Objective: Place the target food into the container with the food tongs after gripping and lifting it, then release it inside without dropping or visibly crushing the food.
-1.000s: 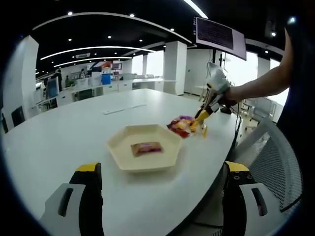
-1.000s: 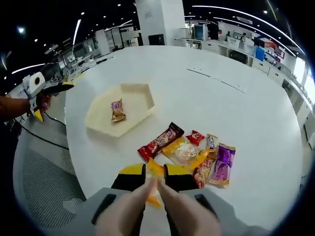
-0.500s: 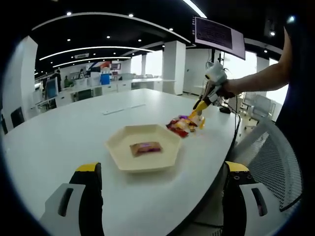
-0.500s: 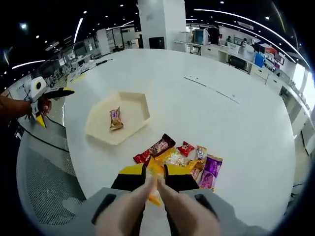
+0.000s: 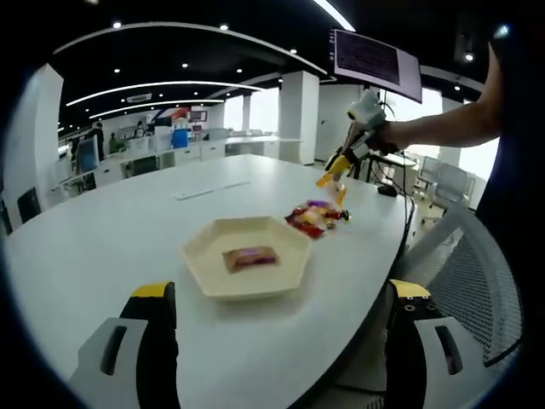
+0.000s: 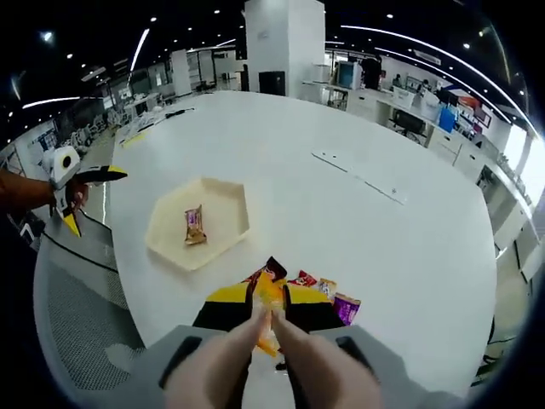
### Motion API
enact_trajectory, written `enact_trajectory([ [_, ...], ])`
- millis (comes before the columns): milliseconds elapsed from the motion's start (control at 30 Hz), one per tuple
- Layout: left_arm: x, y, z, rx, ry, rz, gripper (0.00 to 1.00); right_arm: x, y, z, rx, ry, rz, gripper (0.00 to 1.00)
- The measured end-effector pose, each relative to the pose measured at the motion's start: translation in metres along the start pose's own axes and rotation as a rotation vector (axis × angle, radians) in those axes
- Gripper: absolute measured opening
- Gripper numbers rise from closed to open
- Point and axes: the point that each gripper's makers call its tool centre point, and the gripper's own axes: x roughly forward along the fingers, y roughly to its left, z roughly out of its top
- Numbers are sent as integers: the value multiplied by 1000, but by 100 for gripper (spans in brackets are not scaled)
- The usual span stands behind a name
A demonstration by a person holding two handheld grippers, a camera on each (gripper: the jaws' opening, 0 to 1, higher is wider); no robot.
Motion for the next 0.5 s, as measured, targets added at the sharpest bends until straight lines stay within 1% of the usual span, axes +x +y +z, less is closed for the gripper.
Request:
enact_trajectory([
  [333, 1, -1, 0, 1, 1, -3, 100, -1, -1, 6, -10, -2, -2, 13],
  [500, 1, -1, 0, 2, -1, -5, 100, 1, 0, 13, -19, -5, -1, 14],
])
